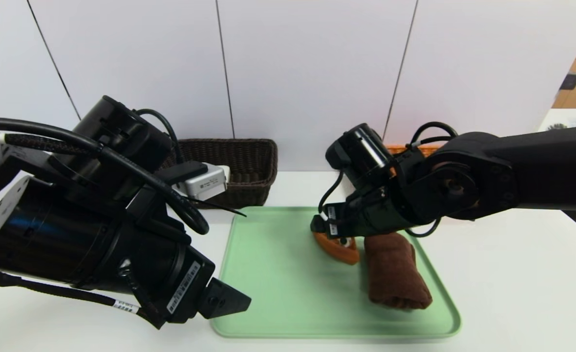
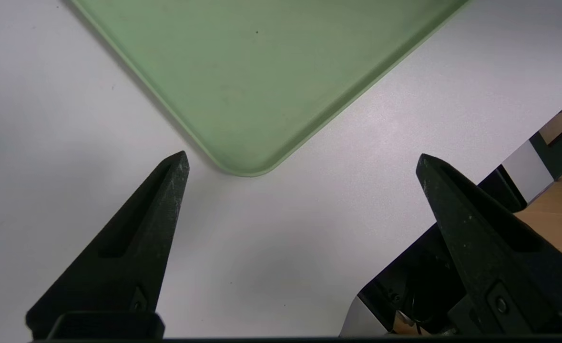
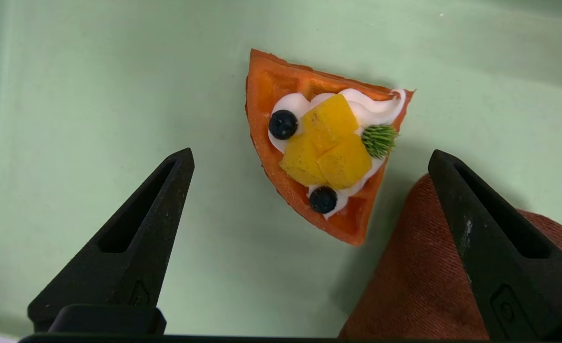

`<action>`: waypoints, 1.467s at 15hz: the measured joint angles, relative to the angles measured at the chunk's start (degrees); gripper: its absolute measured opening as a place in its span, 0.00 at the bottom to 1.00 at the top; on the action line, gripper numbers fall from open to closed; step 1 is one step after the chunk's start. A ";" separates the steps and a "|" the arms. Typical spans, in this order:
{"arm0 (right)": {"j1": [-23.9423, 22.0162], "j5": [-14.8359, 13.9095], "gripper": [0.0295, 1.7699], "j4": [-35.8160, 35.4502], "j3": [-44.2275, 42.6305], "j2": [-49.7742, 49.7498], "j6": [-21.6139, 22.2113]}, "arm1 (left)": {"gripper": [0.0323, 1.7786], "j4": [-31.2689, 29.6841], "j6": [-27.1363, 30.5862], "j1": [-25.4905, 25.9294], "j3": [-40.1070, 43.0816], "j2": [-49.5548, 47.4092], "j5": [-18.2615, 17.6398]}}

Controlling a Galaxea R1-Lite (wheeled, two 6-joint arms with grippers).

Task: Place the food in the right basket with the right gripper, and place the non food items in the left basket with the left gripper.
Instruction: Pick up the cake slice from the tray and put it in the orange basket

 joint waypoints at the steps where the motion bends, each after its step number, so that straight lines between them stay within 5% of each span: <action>1: 0.28 -0.09 0.96 0.00 -0.30 0.78 0.00 | 0.95 0.00 0.00 0.00 0.00 0.02 0.02; 22: 0.37 -1.99 0.96 0.02 -1.21 7.28 0.18 | 0.95 0.01 0.04 0.00 0.22 0.22 0.09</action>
